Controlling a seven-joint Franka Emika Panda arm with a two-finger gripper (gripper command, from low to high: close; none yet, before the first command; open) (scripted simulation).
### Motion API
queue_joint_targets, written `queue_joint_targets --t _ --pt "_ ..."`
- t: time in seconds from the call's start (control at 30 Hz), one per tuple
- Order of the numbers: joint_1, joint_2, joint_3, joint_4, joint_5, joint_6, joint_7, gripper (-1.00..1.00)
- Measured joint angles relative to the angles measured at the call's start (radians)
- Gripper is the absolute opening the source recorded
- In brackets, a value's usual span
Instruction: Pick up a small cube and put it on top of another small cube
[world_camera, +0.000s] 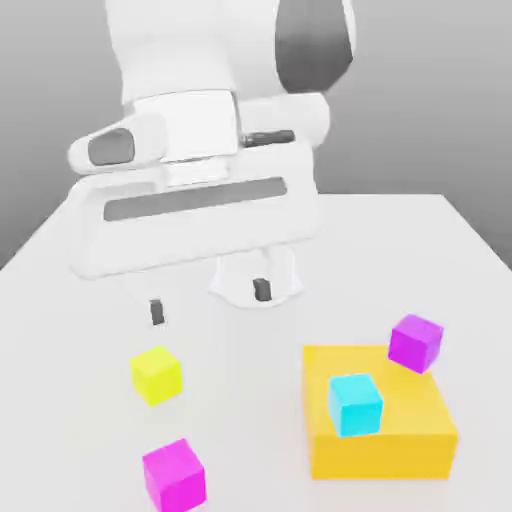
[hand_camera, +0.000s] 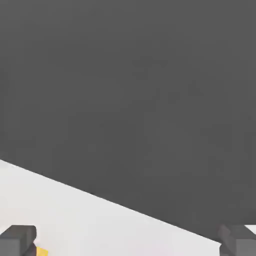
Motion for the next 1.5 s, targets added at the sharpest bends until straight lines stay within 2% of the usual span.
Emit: queue_joint_targets --t 0.13,0.3,0.43,0.47,0.7,0.9,1.07,1.23,1.43,1.5 --pt "-0.021 0.137 -0.003 -0.023 0.007 0.056 -0.109 0.0" --pt "-0.047 0.298 -0.011 -0.049 -0.034 0.139 -0.199 0.0" --pt "-0.107 0.443 0.06 -0.025 0.037 0.247 -0.267 0.0" --pt "-0.121 0.469 0.077 -0.02 0.051 0.268 -0.278 -1.0" --pt "-0.123 0.47 0.079 -0.02 0.048 0.267 -0.276 -1.0" --pt "-0.054 0.293 0.016 -0.057 -0.051 0.13 -0.178 -1.0" --pt "0.042 0.139 0.095 -0.081 -0.071 0.033 -0.125 -1.0" --pt "0.162 -0.037 0.164 -0.112 -0.157 -0.053 -0.032 -1.0" --pt "0.316 -0.255 0.331 -0.276 -0.192 -0.169 -0.017 -1.0" --pt "0.354 -0.279 0.355 -0.312 -0.19 -0.167 -0.048 -1.0"
